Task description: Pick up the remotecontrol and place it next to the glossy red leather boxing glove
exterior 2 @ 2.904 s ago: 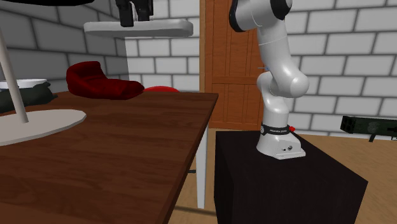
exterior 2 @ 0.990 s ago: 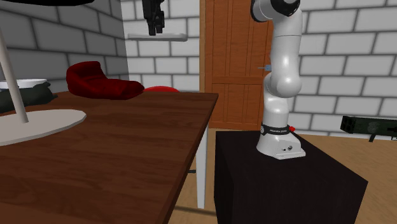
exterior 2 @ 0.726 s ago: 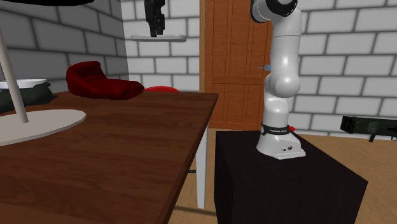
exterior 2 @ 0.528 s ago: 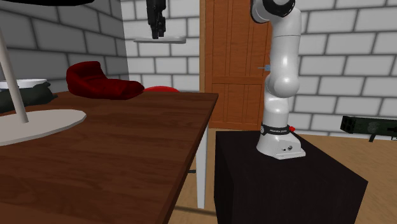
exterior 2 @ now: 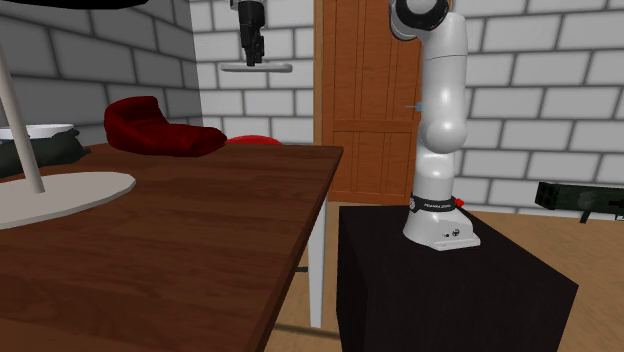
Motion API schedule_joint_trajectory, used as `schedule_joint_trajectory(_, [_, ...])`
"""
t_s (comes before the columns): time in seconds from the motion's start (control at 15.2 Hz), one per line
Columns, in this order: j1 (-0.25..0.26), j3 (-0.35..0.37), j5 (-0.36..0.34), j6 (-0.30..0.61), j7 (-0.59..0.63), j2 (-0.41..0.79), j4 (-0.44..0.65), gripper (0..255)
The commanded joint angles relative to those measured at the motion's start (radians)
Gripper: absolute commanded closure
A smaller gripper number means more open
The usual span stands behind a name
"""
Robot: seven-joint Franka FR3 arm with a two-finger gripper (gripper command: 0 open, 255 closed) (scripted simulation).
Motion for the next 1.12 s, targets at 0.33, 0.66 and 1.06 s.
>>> schedule_joint_trajectory(0.33, [-0.036,-0.03,0.001,0.069,-0.068,0.007,-0.063,255])
schedule_joint_trajectory(0.66, [-0.038,-0.031,0.003,0.146,-0.071,-0.02,-0.166,255])
schedule_joint_trajectory(1.06, [-0.039,-0.032,0.006,0.234,-0.074,-0.041,-0.275,255])
